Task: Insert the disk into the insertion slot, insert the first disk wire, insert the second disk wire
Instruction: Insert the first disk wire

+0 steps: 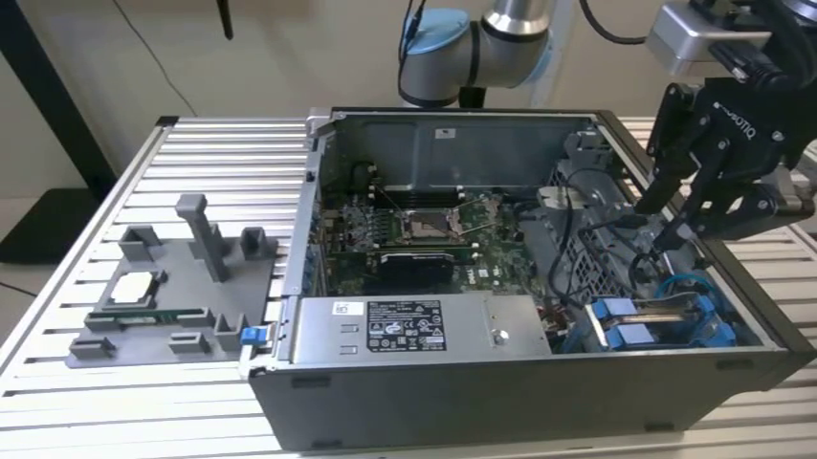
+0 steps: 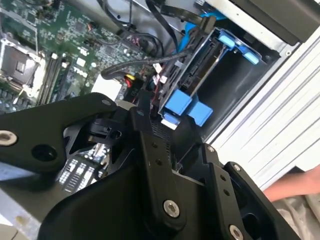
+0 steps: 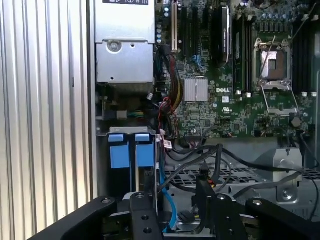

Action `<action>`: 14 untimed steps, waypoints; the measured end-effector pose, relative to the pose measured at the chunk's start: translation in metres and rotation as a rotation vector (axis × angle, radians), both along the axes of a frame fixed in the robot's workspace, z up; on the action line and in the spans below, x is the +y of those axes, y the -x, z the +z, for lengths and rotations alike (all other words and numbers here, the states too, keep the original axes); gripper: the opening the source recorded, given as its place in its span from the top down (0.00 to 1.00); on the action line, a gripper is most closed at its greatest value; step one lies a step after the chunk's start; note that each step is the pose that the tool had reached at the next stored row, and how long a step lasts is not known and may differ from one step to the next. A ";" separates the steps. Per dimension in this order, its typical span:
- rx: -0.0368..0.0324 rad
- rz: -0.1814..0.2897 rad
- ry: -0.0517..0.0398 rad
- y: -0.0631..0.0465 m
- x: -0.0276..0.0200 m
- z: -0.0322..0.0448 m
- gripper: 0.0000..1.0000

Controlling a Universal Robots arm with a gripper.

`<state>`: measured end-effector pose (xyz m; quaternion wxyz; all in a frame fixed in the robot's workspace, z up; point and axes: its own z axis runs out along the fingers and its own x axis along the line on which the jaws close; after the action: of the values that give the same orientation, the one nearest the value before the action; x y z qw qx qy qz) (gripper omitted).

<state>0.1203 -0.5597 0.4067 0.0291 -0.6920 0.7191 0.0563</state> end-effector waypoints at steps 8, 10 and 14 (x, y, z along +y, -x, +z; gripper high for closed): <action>0.0067 -0.008 -0.0267 -0.007 0.0011 -0.0062 0.00; 0.0136 -0.015 -0.0297 -0.008 0.0014 -0.0063 0.00; 0.0503 -0.021 -0.0336 -0.007 0.0019 -0.0068 0.00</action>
<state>0.1278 -0.5578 0.3999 0.0232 -0.6823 0.7257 0.0855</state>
